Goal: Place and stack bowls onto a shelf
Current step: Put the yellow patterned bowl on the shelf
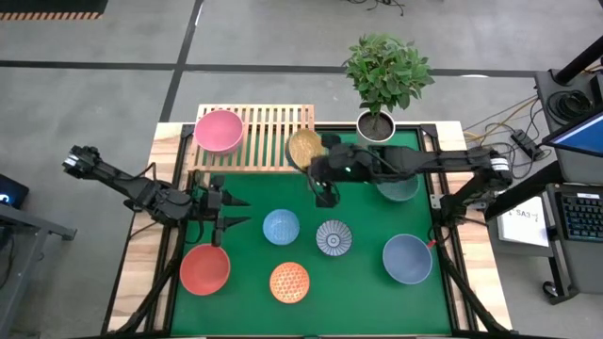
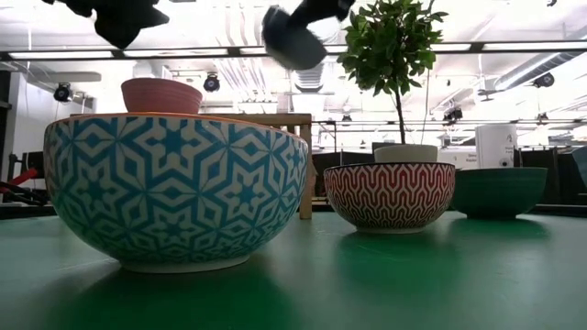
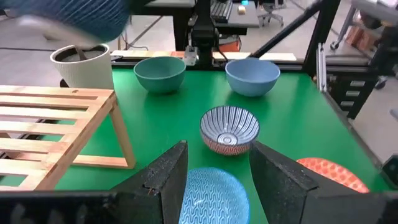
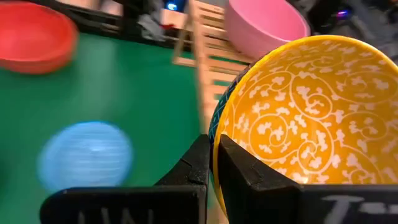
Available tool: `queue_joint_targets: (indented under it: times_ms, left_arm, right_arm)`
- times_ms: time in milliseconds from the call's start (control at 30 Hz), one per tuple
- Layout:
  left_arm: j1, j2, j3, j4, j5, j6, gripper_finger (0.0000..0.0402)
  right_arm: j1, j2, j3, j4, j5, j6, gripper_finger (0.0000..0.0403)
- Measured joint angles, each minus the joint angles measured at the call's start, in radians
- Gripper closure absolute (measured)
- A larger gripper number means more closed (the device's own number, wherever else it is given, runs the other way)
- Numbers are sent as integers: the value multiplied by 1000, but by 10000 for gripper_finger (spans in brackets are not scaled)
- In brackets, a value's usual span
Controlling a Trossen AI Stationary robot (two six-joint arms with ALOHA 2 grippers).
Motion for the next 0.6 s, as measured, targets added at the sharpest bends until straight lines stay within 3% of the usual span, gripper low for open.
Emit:
queue_joint_targets:
  times_ms: [267,600]
  left_arm:
    - [0,-2,37,-17,0,11,247]
    - [0,-2,38,-33,0,14,247]
  right_arm:
    - [-115,104,0,200,-4,-71,391]
    - [-153,187,1,309,-11,-93,390]
